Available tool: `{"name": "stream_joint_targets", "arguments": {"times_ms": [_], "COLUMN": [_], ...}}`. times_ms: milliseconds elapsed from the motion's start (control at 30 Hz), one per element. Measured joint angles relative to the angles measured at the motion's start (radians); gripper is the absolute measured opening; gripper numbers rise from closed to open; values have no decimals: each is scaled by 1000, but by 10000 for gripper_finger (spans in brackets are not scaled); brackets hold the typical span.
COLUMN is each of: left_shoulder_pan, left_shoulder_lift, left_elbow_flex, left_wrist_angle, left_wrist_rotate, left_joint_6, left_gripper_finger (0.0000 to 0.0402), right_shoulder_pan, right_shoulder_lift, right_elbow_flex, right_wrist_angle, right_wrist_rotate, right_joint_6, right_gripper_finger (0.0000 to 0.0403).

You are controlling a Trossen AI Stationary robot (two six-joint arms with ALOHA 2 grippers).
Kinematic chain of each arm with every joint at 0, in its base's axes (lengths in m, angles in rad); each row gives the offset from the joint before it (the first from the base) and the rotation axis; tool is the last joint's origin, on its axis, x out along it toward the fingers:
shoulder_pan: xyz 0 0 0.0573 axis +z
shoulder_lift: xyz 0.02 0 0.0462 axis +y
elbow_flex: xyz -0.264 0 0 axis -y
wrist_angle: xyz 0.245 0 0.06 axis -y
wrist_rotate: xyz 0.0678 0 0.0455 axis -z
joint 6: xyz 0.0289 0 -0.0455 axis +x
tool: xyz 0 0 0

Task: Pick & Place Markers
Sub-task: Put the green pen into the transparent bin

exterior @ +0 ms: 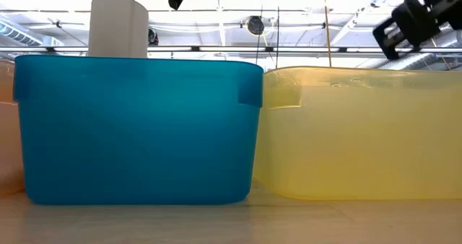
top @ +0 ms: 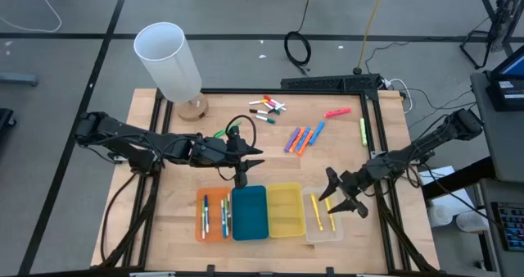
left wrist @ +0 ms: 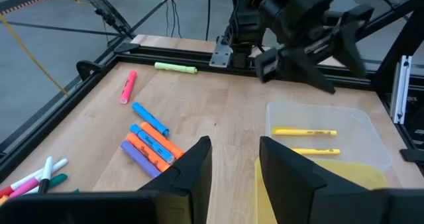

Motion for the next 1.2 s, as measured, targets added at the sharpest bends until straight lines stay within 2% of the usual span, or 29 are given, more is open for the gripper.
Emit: {"name": "stream_joint_targets", "arguments": {"times_ms": [133,233,300,367,433,500,667,900,1033,1200], "left_shoulder_pan": [0,0,10,51,111,177,343,529,586,640], "left_shoulder_lift": [0,0,0,0,13,43,132,244,282,316], "left_elbow_flex": [0,0,1,1,1,1,0,0,0,0], "left_wrist_angle": [0,-27,-114,-256,-388,-488,-554,-597,-659,-700], "left_wrist_rotate": [-2,-49,-104,-116,-122,-109,-6,198,214,204], "left_joint_6": [2,-11,-79,-208,-339,-401,-333,-214,-185,-207], "left_gripper_finger": [129,129,129,129,130,130,154,245,282,300], "right_shoulder_pan": [0,0,-1,-8,-24,-46,-112,-171,-176,-175], "right_shoulder_lift": [0,0,0,0,0,3,29,48,48,48], "right_elbow_flex": [0,0,12,39,78,127,240,246,246,246], "right_wrist_angle": [135,229,255,244,193,109,-66,-69,-113,-133], "right_wrist_rotate": [2,3,16,54,95,135,192,186,185,185], "right_joint_6": [-110,-217,-284,-342,-392,-438,-497,-496,-481,-448], "right_gripper_finger": [234,232,229,224,219,216,216,211,210,210]}}
